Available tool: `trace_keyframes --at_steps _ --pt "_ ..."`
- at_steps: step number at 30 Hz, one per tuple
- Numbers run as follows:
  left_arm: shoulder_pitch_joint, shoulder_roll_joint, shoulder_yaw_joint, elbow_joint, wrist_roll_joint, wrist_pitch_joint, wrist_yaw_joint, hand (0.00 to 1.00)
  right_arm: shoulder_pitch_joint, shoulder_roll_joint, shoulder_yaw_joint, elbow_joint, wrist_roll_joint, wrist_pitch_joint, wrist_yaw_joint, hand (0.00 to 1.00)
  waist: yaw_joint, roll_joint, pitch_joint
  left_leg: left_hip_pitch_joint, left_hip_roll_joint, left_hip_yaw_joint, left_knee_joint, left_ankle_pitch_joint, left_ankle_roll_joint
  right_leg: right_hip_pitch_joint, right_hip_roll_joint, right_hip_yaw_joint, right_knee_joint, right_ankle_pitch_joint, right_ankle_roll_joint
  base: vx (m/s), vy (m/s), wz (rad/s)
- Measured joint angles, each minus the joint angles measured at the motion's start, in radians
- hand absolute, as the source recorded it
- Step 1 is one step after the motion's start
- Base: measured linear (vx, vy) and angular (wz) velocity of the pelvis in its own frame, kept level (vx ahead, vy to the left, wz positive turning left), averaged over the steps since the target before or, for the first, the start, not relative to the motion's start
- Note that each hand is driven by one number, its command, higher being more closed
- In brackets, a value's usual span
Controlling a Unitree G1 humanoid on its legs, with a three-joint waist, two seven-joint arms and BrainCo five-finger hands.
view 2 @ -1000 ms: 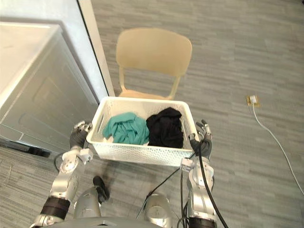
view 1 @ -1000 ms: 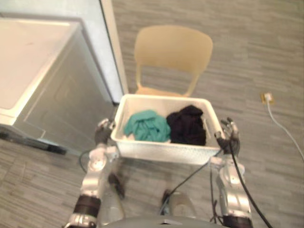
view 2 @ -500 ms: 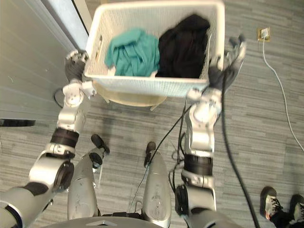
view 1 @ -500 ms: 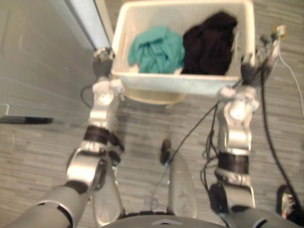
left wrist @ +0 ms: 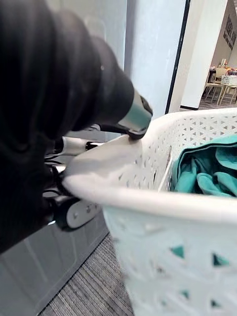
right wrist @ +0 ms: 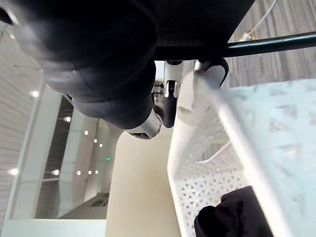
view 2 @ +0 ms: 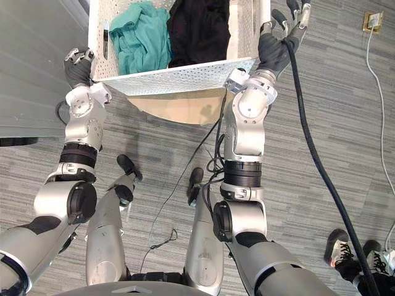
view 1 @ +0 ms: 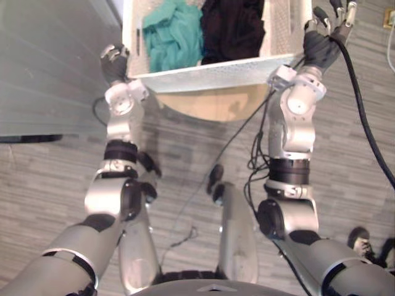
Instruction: Pick up the laundry basket with both hands and put the clothes into the washing machine.
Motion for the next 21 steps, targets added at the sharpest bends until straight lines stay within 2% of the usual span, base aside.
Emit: trace_keyframes --at_steps 2,3,8,9,15,21 --pt "0.015 -0.015 0.0 -0.006 0.015 -0.006 0.0 1.0 0.03 0.014 -0.007 0.0 0.0 -0.011 0.002 1.0 0.0 -0.012 0.007 -0.002 -0.005 0.0 0.0 -0.005 -0.002 0.0 -0.005 0.0 -0.002 0.0 0.0 0.05 -0.044 0.04" --pt "0.021 -0.019 0.0 -0.015 0.013 -0.011 0.0 0.0 0.04 0.018 -0.012 0.0 0.0 -0.011 0.002 1.0 0.0 -0.015 0.008 -0.004 -0.005 0.0 0.001 -0.011 -0.005 0.0 -0.005 -0.001 -0.003 0.0 0.0 0.03 -0.039 0.03" --pt "0.039 -0.05 -0.012 -0.041 -0.012 -0.02 -0.025 0.0 0.093 0.022 -0.044 0.021 0.001 -0.012 0.027 1.0 0.0 -0.02 0.011 -0.03 0.001 0.002 0.045 -0.049 0.005 -0.004 -0.014 0.0 -0.015 0.002 0.004 0.03 -0.015 0.0" --pt "0.039 -0.051 -0.015 -0.041 -0.012 -0.021 -0.026 0.0 0.091 0.021 -0.058 0.045 0.003 -0.017 0.036 0.0 0.001 -0.021 0.011 -0.034 0.004 0.004 0.049 -0.053 0.008 -0.005 -0.014 0.0 -0.018 0.004 0.006 0.05 -0.017 -0.04" --pt "0.051 -0.055 -0.051 -0.032 -0.063 -0.004 -0.069 0.0 0.065 0.025 -0.176 0.257 0.089 -0.012 0.056 0.0 0.011 -0.024 0.013 -0.037 0.004 0.026 0.043 -0.049 0.017 -0.012 -0.012 0.005 -0.04 0.026 0.006 0.08 -0.039 -0.06" --pt "0.056 -0.053 -0.085 -0.031 -0.094 -0.001 -0.088 0.0 0.068 0.026 -0.213 0.277 0.154 -0.012 0.122 0.0 0.009 -0.025 0.013 -0.036 0.018 0.028 0.052 -0.051 0.014 -0.012 -0.004 0.004 -0.036 0.026 0.006 0.07 -0.085 -0.04"
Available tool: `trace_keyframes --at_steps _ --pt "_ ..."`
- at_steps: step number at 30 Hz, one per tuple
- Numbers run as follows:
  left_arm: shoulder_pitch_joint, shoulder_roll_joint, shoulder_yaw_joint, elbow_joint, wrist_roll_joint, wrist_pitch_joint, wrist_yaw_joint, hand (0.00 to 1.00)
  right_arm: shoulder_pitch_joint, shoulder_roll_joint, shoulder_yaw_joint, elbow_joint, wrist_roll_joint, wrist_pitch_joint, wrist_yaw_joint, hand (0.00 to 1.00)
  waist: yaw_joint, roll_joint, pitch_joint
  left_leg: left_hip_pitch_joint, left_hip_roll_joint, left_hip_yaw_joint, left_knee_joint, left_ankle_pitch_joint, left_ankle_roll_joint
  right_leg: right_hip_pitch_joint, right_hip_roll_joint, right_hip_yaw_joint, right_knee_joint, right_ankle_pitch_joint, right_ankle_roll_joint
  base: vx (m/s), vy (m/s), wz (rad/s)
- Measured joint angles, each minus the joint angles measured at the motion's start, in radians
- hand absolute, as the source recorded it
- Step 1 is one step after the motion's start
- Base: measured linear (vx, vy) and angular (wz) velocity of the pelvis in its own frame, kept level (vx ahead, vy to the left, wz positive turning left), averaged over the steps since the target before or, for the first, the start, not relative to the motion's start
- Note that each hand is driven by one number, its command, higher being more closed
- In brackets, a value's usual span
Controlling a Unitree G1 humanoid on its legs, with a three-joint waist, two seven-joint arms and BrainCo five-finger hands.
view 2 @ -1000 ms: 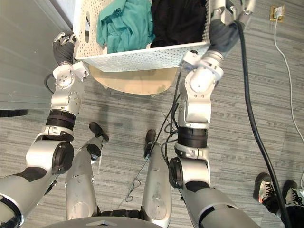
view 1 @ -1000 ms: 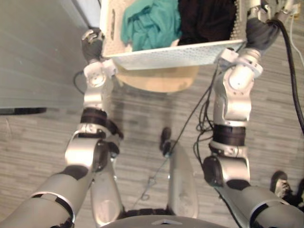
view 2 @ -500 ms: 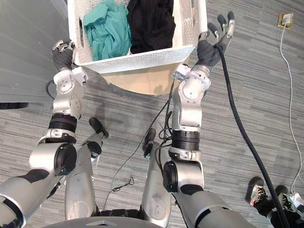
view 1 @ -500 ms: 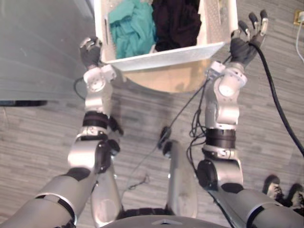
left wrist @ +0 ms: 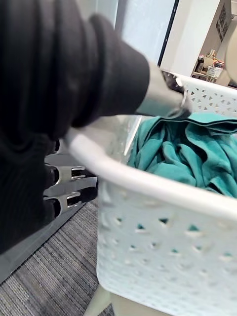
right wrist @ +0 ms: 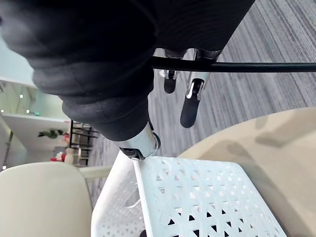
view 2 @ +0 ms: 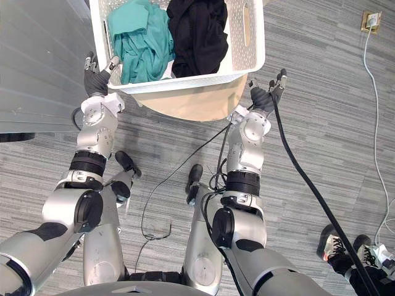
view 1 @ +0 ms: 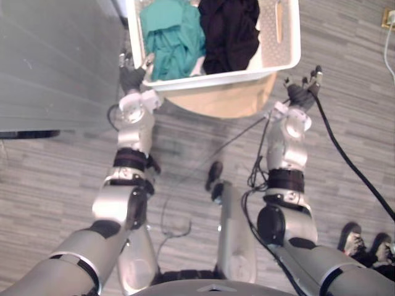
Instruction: Pick up the laundry basket with both hands and put the clothes into the washing machine.
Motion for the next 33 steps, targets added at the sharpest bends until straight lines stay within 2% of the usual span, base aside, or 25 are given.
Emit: trace_keyframes --at_steps 4,8,14,17,19,20,21,22,24,26,28,29,30,33 --pt "0.028 -0.009 -0.048 -0.039 -0.045 -0.001 -0.004 0.0 0.054 0.002 -0.005 -0.006 0.045 -0.015 0.001 0.0 0.0 0.0 0.0 0.005 0.0 0.0 0.001 -0.006 -0.009 0.005 -0.001 0.0 0.001 0.0 0.0 0.06 -0.065 0.01" --pt "0.099 -0.025 -0.086 -0.14 -0.056 -0.008 0.003 0.0 0.195 0.001 0.003 -0.055 0.055 -0.028 0.001 0.0 -0.001 0.0 0.0 0.025 0.0 -0.003 0.014 -0.018 -0.01 0.032 -0.007 -0.005 0.006 -0.001 -0.001 0.07 -0.067 0.03" --pt "0.254 -0.041 -0.182 -0.267 -0.065 -0.022 0.014 0.0 0.414 -0.004 -0.004 -0.093 0.054 -0.041 0.01 0.0 0.003 -0.001 -0.003 0.139 -0.004 -0.005 0.039 -0.064 -0.007 0.17 -0.024 -0.024 0.004 -0.026 0.001 0.05 -0.049 0.07" --pt "0.366 -0.039 -0.204 -0.282 -0.062 -0.027 -0.014 0.0 0.543 -0.004 -0.008 -0.093 0.051 -0.042 0.049 0.0 0.009 0.0 -0.005 0.224 0.0 0.011 0.06 -0.093 -0.01 0.262 -0.037 -0.032 0.01 -0.05 0.007 0.04 -0.067 0.1" --pt "0.476 -0.027 -0.2 -0.272 -0.044 -0.027 -0.031 0.0 0.64 -0.002 -0.007 -0.081 0.049 -0.042 0.09 0.0 0.018 -0.002 -0.044 0.282 -0.002 0.021 0.07 -0.112 -0.017 0.317 -0.045 -0.03 0.011 -0.071 0.007 0.05 -0.069 -0.03" --pt "0.545 -0.012 -0.2 -0.255 -0.035 -0.027 -0.044 0.0 0.701 -0.001 -0.007 -0.072 0.046 -0.042 0.105 0.0 0.022 -0.002 -0.096 0.295 -0.006 0.022 0.07 -0.119 -0.023 0.331 -0.048 -0.031 0.005 -0.082 0.007 0.07 -0.06 0.0" --pt "0.585 0.003 -0.197 -0.234 -0.021 -0.027 -0.054 0.0 0.74 0.001 -0.007 -0.058 0.041 -0.046 0.119 0.0 0.025 -0.007 -0.111 0.328 -0.009 0.028 0.065 -0.122 -0.028 0.361 -0.047 -0.032 -0.001 -0.089 0.014 0.09 -0.084 -0.03" --pt "0.63 0.023 -0.191 -0.222 -0.01 -0.027 -0.06 0.0 0.766 0.005 -0.007 -0.03 0.038 -0.05 0.131 0.0 0.026 -0.012 -0.12 0.365 -0.013 0.03 0.058 -0.124 -0.03 0.397 -0.048 -0.032 -0.006 -0.098 0.017 0.09 -0.109 0.01" --pt "0.732 0.058 -0.191 -0.185 0.009 -0.027 -0.082 0.0 0.834 0.014 -0.009 0.06 0.034 -0.065 0.16 0.0 0.025 -0.019 -0.181 0.406 -0.031 0.027 0.03 -0.12 -0.044 0.445 -0.052 -0.045 -0.024 -0.113 0.026 0.07 -0.098 0.12" --pt "0.853 0.079 -0.189 -0.125 0.044 -0.027 -0.123 0.0 0.912 0.026 -0.022 0.246 0.015 -0.066 0.204 0.0 0.027 -0.019 -0.243 0.463 -0.064 0.015 -0.041 -0.099 -0.07 0.516 -0.055 -0.069 -0.082 -0.117 0.04 0.1 -0.081 0.21" --pt "0.922 0.079 -0.167 -0.043 0.059 -0.024 -0.154 0.0 0.955 0.039 -0.03 0.414 -0.011 -0.061 0.242 0.0 0.02 -0.011 -0.286 0.482 -0.094 -0.016 -0.091 -0.073 -0.078 0.558 -0.059 -0.11 -0.125 -0.116 0.041 0.11 -0.062 0.42" --pt "0.949 0.074 -0.153 0.001 0.072 -0.02 -0.166 0.0 0.976 0.044 -0.031 0.492 -0.03 -0.057 0.261 0.0 0.015 -0.008 -0.307 0.483 -0.108 -0.035 -0.11 -0.062 -0.079 0.575 -0.06 -0.122 -0.141 -0.115 0.043 0.15 -0.062 0.6" --pt "0.987 0.073 -0.138 0.067 0.112 -0.01 -0.185 0.0 1.005 0.059 -0.033 0.591 -0.073 -0.045 0.32 0.0 0.013 -0.002 -0.317 0.502 -0.128 -0.056 -0.141 -0.046 -0.077 0.613 -0.06 -0.147 -0.169 -0.109 0.044 0.16 -0.055 0.46" --pt "1.054 0.069 -0.086 0.179 0.157 0.001 -0.219 0.0 1.054 0.077 -0.097 0.677 -0.125 -0.039 0.396 0.0 0.01 0.003 -0.347 0.535 -0.151 -0.084 -0.175 -0.026 -0.072 0.683 -0.048 -0.19 -0.235 -0.085 0.061 0.13 -0.046 0.28"
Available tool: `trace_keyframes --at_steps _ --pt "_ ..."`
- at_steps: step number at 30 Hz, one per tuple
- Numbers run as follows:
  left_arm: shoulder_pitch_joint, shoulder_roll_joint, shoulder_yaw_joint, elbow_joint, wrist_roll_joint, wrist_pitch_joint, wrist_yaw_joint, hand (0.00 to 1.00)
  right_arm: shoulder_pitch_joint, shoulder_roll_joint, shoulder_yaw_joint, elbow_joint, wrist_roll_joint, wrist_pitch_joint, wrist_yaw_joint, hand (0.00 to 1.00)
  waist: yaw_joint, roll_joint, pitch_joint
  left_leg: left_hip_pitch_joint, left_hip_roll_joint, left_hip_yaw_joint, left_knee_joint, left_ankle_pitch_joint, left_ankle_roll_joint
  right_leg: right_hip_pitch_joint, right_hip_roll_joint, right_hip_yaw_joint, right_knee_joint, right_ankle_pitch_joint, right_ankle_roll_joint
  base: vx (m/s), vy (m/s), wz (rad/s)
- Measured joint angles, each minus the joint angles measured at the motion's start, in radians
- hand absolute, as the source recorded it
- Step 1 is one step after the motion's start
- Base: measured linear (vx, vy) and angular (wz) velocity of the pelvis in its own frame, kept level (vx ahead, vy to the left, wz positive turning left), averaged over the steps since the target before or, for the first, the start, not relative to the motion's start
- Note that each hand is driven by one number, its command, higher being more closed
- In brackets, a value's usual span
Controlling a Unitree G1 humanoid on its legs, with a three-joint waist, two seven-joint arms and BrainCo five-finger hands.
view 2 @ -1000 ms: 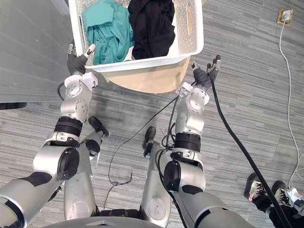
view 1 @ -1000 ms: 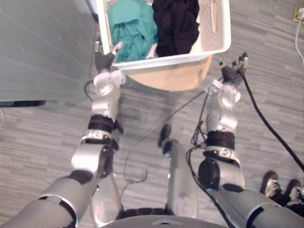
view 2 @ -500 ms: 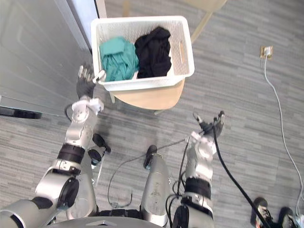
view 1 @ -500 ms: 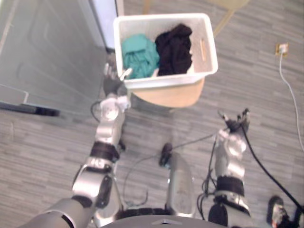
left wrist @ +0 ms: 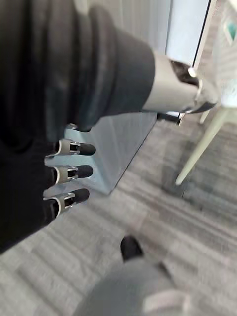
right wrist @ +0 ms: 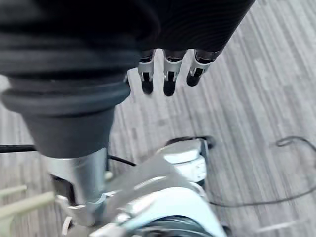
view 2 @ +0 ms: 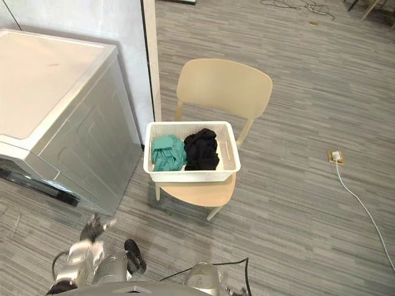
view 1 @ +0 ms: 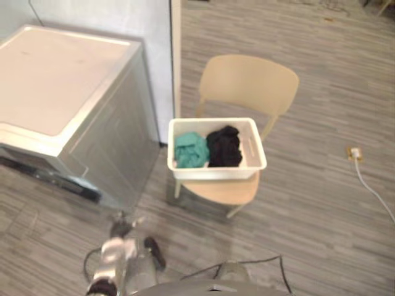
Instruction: Pick up the laundry basket with both hands and put the clothes into the washing machine.
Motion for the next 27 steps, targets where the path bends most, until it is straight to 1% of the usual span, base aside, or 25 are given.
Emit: trace_keyframes --at_steps 1,3,5,6,7,9,11,13,16,18,19,21,22,23,24,25,26,27 --pt "0.003 0.0 0.006 0.009 0.001 0.0 -0.001 0.0 0.004 0.0 -0.003 0.005 -0.006 0.0 0.006 0.0 -0.001 0.0 -0.003 0.001 -0.001 -0.005 -0.001 0.001 0.0 0.01 0.002 -0.007 -0.008 0.002 0.002 0.13 -0.037 0.27" --pt "0.026 0.0 0.014 0.047 0.007 0.003 -0.003 0.0 0.017 0.001 -0.045 0.056 -0.07 0.004 0.045 0.0 -0.003 -0.001 -0.018 0.02 -0.011 -0.036 -0.012 0.008 0.0 0.068 0.015 -0.039 -0.053 0.011 0.003 0.08 -0.044 0.33" --pt "0.029 -0.003 0.019 0.053 0.008 0.003 -0.003 0.0 0.017 -0.003 -0.062 0.067 -0.086 0.009 0.051 0.0 -0.001 0.001 -0.023 0.029 -0.013 -0.052 -0.02 0.014 -0.006 0.093 0.024 -0.058 -0.075 0.016 0.002 0.03 -0.053 0.24" --pt "0.036 -0.008 0.02 0.058 0.008 0.004 -0.003 0.0 0.017 -0.007 -0.076 0.069 -0.119 0.019 0.056 0.0 0.0 0.008 -0.03 0.032 -0.011 -0.062 -0.028 0.024 -0.009 0.109 0.035 -0.064 -0.092 0.021 0.0 -0.02 -0.045 0.14" --pt "0.036 -0.01 0.02 0.059 0.008 0.004 -0.003 0.0 0.016 -0.01 -0.081 0.071 -0.121 0.022 0.058 0.0 0.001 0.01 -0.032 0.038 -0.011 -0.063 -0.04 0.032 -0.011 0.112 0.039 -0.065 -0.099 0.024 -0.002 -0.03 -0.044 0.06" --pt "0.041 -0.013 0.019 0.068 0.008 0.007 -0.007 0.0 0.012 -0.021 -0.087 0.077 -0.155 0.028 0.059 0.0 0.005 0.023 -0.043 0.05 -0.008 -0.062 -0.089 0.067 -0.014 0.114 0.063 -0.063 -0.13 0.044 -0.011 -0.09 -0.044 -0.06" --pt "0.047 -0.013 0.019 0.069 0.007 0.009 -0.012 0.0 0.009 -0.024 -0.087 0.087 -0.155 0.03 0.06 0.0 0.004 0.032 -0.047 0.056 -0.004 -0.061 -0.115 0.086 -0.016 0.114 0.078 -0.06 -0.15 0.055 -0.018 -0.09 -0.035 -0.08" --pt "0.059 -0.014 0.035 0.069 0.007 0.011 -0.022 0.0 0.003 -0.039 -0.09 0.106 -0.154 0.038 0.061 0.0 0.007 0.043 -0.054 0.06 0.01 -0.058 -0.132 0.101 -0.019 0.115 0.102 -0.048 -0.179 0.069 -0.033 -0.09 -0.025 -0.18" --pt "0.079 -0.014 0.084 0.07 0.008 0.014 -0.022 0.0 -0.003 -0.042 -0.11 0.107 -0.155 0.04 0.062 0.0 0.009 0.054 -0.058 0.064 0.03 -0.056 -0.15 0.121 -0.024 0.115 0.137 -0.023 -0.225 0.098 -0.043 -0.1 -0.025 -0.18" --pt "0.084 -0.013 0.098 0.069 0.007 0.016 -0.022 0.0 -0.008 -0.043 -0.116 0.11 -0.155 0.041 0.06 0.0 0.01 0.059 -0.055 0.061 0.035 -0.057 -0.16 0.133 -0.022 0.113 0.146 -0.016 -0.236 0.103 -0.044 -0.1 -0.009 -0.04" --pt "0.086 -0.013 0.105 0.069 0.006 0.016 -0.021 0.0 -0.013 -0.045 -0.117 0.11 -0.155 0.042 0.056 0.0 0.015 0.064 -0.053 0.056 0.041 -0.058 -0.16 0.14 -0.021 0.109 0.157 -0.011 -0.237 0.107 -0.048 -0.15 -0.003 0.05" --pt "0.083 -0.017 0.124 0.068 0.005 0.016 -0.017 0.0 -0.027 -0.048 -0.108 0.113 -0.154 0.043 0.035 0.0 0.019 0.086 -0.055 0.035 0.049 -0.057 -0.166 0.153 -0.017 0.085 0.168 -0.015 -0.223 0.109 -0.052 -0.15 -0.007 0.14" --pt "0.08 -0.02 0.123 0.067 0.001 0.016 -0.002 0.0 -0.038 -0.052 -0.106 0.113 -0.153 0.042 0.025 0.0 0.016 0.102 -0.059 0.013 0.053 -0.061 -0.205 0.166 -0.019 0.061 0.185 -0.031 -0.215 0.115 -0.081 -0.14 0.017 0.46" --pt "0.044 -0.016 0.127 0.066 -0.004 0.017 0.008 0.0 -0.049 -0.049 -0.107 0.128 -0.153 0.041 0.024 0.0 0.008 0.085 -0.057 0.0 0.053 0.041 -0.237 0.062 0.017 0.055 0.175 -0.064 -0.248 0.143 -0.093 -0.14 0.036 0.64" --pt "0.028 -0.01 0.126 0.065 -0.005 0.017 0.014 0.0 -0.059 -0.04 -0.106 0.141 -0.151 0.036 0.024 0.0 0.01 0.049 -0.06 -0.006 0.065 0.113 -0.164 0.024 0.054 0.049 0.151 -0.078 -0.262 0.158 -0.096 -0.11 0.024 0.65" --pt "-0.007 -0.014 0.121 0.067 -0.005 0.017 0.022 0.0 -0.068 -0.043 -0.104 0.153 -0.145 0.035 0.021 0.0 0.018 0.059 -0.041 -0.048 0.168 0.179 0.136 -0.003 0.117 0.039 0.14 -0.118 -0.225 0.172 -0.094 -0.09 -0.024 0.65" --pt "-0.002 -0.031 0.099 0.064 -0.005 0.016 0.023 0.0 -0.061 -0.066 -0.096 0.14 -0.139 0.033 0.018 0.0 0.011 0.119 -0.028 -0.057 0.258 0.197 0.305 -0.068 0.11 0.043 0.173 -0.158 -0.159 0.149 -0.109 -0.12 -0.042 0.75" --pt "-0.003 -0.036 0.072 0.054 -0.005 0.016 0.024 0.0 -0.07 -0.087 -0.081 0.137 -0.127 0.029 0.017 0.0 0.0 0.146 -0.019 -0.065 0.245 0.192 0.283 -0.071 0.122 0.041 0.177 -0.171 -0.128 0.123 -0.125 -0.16 0.007 1.15"
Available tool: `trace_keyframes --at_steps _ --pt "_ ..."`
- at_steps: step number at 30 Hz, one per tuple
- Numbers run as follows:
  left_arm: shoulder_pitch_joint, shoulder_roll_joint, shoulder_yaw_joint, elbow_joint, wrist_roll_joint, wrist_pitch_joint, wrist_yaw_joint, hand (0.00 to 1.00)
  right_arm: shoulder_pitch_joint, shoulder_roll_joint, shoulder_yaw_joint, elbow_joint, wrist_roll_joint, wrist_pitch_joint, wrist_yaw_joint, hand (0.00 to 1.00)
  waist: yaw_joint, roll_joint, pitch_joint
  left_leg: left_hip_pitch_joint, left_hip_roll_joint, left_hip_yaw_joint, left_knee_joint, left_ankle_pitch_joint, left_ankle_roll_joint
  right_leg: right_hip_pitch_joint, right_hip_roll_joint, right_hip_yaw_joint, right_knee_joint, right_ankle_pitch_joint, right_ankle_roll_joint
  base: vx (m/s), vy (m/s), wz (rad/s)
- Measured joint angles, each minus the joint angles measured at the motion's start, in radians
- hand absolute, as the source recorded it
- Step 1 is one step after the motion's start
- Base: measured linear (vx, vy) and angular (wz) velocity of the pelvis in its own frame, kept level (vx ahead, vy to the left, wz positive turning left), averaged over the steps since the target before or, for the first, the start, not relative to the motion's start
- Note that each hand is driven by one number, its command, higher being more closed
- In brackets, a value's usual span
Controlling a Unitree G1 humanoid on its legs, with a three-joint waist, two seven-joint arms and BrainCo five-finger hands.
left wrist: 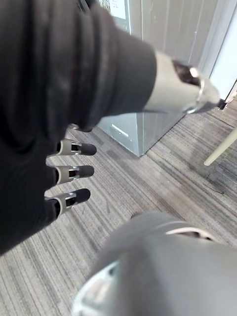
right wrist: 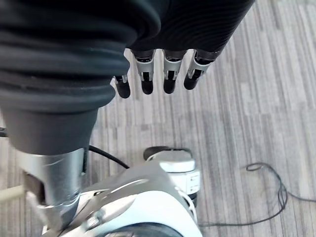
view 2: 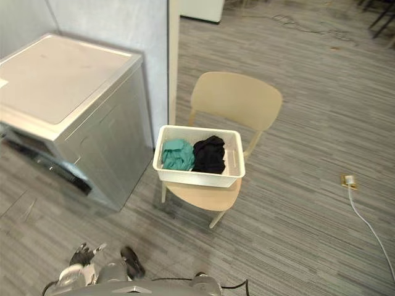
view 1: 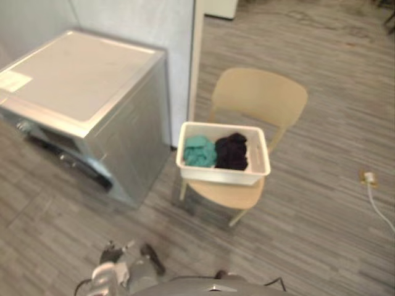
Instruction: Pick up the laundry basket with both hands and put the clothes into the washing machine.
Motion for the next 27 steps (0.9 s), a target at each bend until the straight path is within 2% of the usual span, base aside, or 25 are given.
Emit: trace_keyframes --at_steps 1,2,3,4,5,6,7,8,9,10,12,13,15,16,17,19,21,23,24,25,26,27 --pt "-0.005 -0.011 -0.026 -0.007 0.001 -0.01 -0.001 0.0 0.008 -0.006 0.007 0.015 0.015 0.004 0.0 0.0 -0.022 -0.004 -0.006 0.023 -0.088 -0.056 -0.17 0.025 -0.053 -0.006 0.01 0.015 -0.03 -0.039 -0.019 -0.2 0.038 1.88" --pt "-0.056 -0.006 -0.023 -0.005 0.001 -0.014 0.005 0.0 0.001 0.028 0.015 0.038 0.02 -0.004 -0.001 0.0 -0.05 -0.084 0.001 0.029 -0.103 0.005 -0.031 -0.048 0.065 0.013 -0.045 -0.035 -0.065 0.011 -0.009 -0.25 -0.003 1.71" --pt "-0.052 -0.008 -0.055 0.0 0.001 -0.017 0.021 0.0 0.007 0.029 0.04 0.043 0.025 -0.01 -0.019 0.0 -0.023 -0.094 -0.006 0.079 -0.011 0.079 0.235 -0.161 0.064 0.013 -0.059 -0.077 -0.062 0.04 -0.009 -0.18 -0.039 1.41" --pt "-0.048 -0.014 -0.076 0.01 0.007 -0.016 0.02 0.0 0.016 0.023 0.053 0.041 0.03 -0.011 -0.022 0.0 -0.029 -0.091 -0.015 0.127 0.027 0.107 0.294 -0.187 0.024 0.022 -0.062 -0.113 -0.078 0.052 0.0 -0.18 -0.03 0.72" --pt "-0.049 -0.025 -0.087 0.015 0.013 -0.015 0.021 0.0 0.027 0.021 0.055 0.036 0.031 -0.01 -0.023 0.0 -0.042 -0.081 -0.024 0.156 0.048 0.117 0.301 -0.197 0.001 0.024 -0.062 -0.148 -0.089 0.062 0.001 -0.15 0.05 1.57" --pt "-0.062 -0.061 -0.107 0.014 0.02 -0.016 0.022 0.0 0.047 0.02 0.053 0.025 0.053 -0.009 -0.032 0.0 -0.067 -0.056 -0.051 0.2 0.066 0.127 0.228 -0.199 -0.076 0.001 -0.081 -0.228 -0.086 0.081 0.01 -0.15 0.094 1.7" --pt "-0.065 -0.075 -0.113 0.014 0.026 -0.017 0.022 0.0 0.053 0.017 0.051 0.024 0.058 -0.008 -0.036 0.0 -0.072 -0.044 -0.066 0.204 0.06 0.128 0.157 -0.179 -0.122 -0.021 -0.097 -0.264 -0.072 0.088 0.017 -0.12 0.128 2.04" --pt "-0.084 -0.094 -0.125 0.013 0.034 -0.018 0.022 0.0 0.052 0.008 0.048 0.007 0.063 -0.007 -0.038 0.0 -0.078 -0.022 -0.081 0.211 0.036 0.134 0.005 -0.119 -0.203 -0.054 -0.118 -0.315 -0.038 0.098 0.025 -0.13 0.278 1.72" --pt "-0.118 -0.091 -0.154 0.014 0.038 -0.018 0.021 0.0 0.027 0.003 0.034 0.007 0.064 -0.005 -0.046 0.0 -0.074 -0.014 -0.077 0.215 -0.051 0.125 -0.149 -0.151 -0.263 -0.081 -0.166 -0.357 -0.006 0.12 0.024 -0.18 0.369 1.71" --pt "-0.133 -0.073 -0.147 0.015 0.046 -0.017 0.023 0.0 0.015 0.015 0.034 0.01 0.064 0.008 -0.053 0.0 -0.063 -0.073 -0.058 0.213 -0.133 0.112 -0.21 -0.115 -0.22 -0.078 -0.227 -0.355 -0.005 0.157 0.008 -0.18 0.391 1.29" --pt "-0.11 -0.042 -0.147 0.014 0.051 -0.017 0.023 0.0 0.021 0.029 0.043 0.008 0.062 0.01 -0.063 0.0 -0.06 -0.095 -0.058 0.22 -0.201 0.072 -0.273 -0.102 -0.196 -0.065 -0.264 -0.347 -0.008 0.184 -0.021 -0.15 0.269 0.88" --pt "-0.093 -0.013 -0.146 0.013 0.051 -0.017 0.023 0.0 0.02 0.046 0.044 0.001 0.062 0.016 -0.069 0.0 -0.059 -0.117 -0.063 0.223 -0.234 0.039 -0.303 -0.089 -0.175 -0.06 -0.25 -0.282 -0.021 0.139 -0.023 -0.21 0.288 1.01" --pt "-0.083 0.0 -0.149 0.013 0.052 -0.017 0.022 0.0 0.022 0.053 0.061 -0.016 0.06 0.02 -0.063 0.0 -0.055 -0.12 -0.06 0.212 -0.274 -0.027 -0.325 -0.078 -0.155 -0.059 -0.214 -0.171 -0.027 0.1 -0.058 -0.17 0.191 0.95" --pt "-0.076 -0.007 -0.152 0.013 0.056 -0.017 0.021 0.0 0.028 0.052 0.069 -0.035 0.058 0.018 -0.061 0.0 -0.053 -0.106 -0.052 0.211 -0.292 -0.074 -0.339 -0.081 -0.139 -0.064 -0.185 -0.038 -0.02 0.067 -0.081 -0.12 0.087 1.06" --pt "-0.071 -0.005 -0.169 0.014 0.071 -0.017 0.02 0.0 0.024 0.052 0.076 -0.037 0.059 0.016 -0.057 0.0 -0.059 -0.096 -0.044 0.212 -0.312 -0.126 -0.359 -0.071 -0.119 -0.073 -0.138 0.141 0.009 0.024 -0.06 -0.15 0.08 1.15" --pt "-0.068 -0.006 -0.181 0.014 0.072 -0.018 0.019 0.0 0.02 0.043 0.084 -0.036 0.058 0.015 -0.052 0.0 -0.071 -0.086 -0.036 0.218 -0.346 -0.208 -0.408 -0.04 -0.103 -0.08 -0.075 0.285 0.043 -0.036 -0.038 -0.12 -0.019 1.3" --pt "-0.066 -0.01 -0.178 0.014 0.071 -0.019 0.019 0.0 0.014 0.045 0.083 -0.037 0.06 0.013 -0.044 0.0 -0.071 -0.085 -0.029 0.22 -0.378 -0.28 -0.444 -0.015 -0.1 -0.082 -0.045 0.319 0.029 -0.066 -0.021 -0.1 -0.052 1.24" --pt "-0.058 -0.015 -0.173 0.014 0.07 -0.019 0.02 0.0 -0.007 0.05 0.082 -0.046 0.065 0.014 -0.043 0.0 -0.064 -0.095 -0.02 0.231 -0.41 -0.332 -0.489 0.009 -0.101 -0.068 -0.045 0.332 0.019 -0.098 0.023 -0.06 -0.059 0.93" --pt "-0.045 -0.023 -0.159 0.013 0.068 -0.018 0.02 0.0 -0.004 0.054 0.08 -0.071 0.072 0.014 -0.044 0.0 -0.055 -0.106 -0.009 0.244 -0.431 -0.314 -0.505 0.008 -0.098 -0.061 -0.063 0.308 0.022 -0.108 0.047 0.0 -0.017 0.54" --pt "-0.041 -0.034 -0.147 0.012 0.068 -0.018 0.019 0.0 0.0 0.056 0.08 -0.08 0.072 0.014 -0.044 0.0 -0.052 -0.106 -0.007 0.244 -0.428 -0.289 -0.48 -0.013 -0.091 -0.059 -0.077 0.289 0.034 -0.105 0.067 0.07 -0.028 0.65" --pt "-0.034 -0.058 -0.13 0.012 0.068 -0.018 0.021 0.0 0.017 0.058 0.079 -0.112 0.075 0.014 -0.044 0.0 -0.054 -0.102 -0.004 0.248 -0.406 -0.266 -0.439 -0.038 -0.094 -0.04 -0.101 0.244 0.08 -0.1 0.102 0.1 -0.044 0.8" --pt "-0.028 -0.087 -0.112 0.009 0.068 -0.018 0.02 0.0 0.034 0.063 0.078 -0.134 0.09 0.016 -0.043 0.0 -0.048 -0.1 0.001 0.263 -0.406 -0.294 -0.438 -0.021 -0.097 -0.039 -0.11 0.253 0.181 -0.112 0.09 0.08 -0.063 0.8"
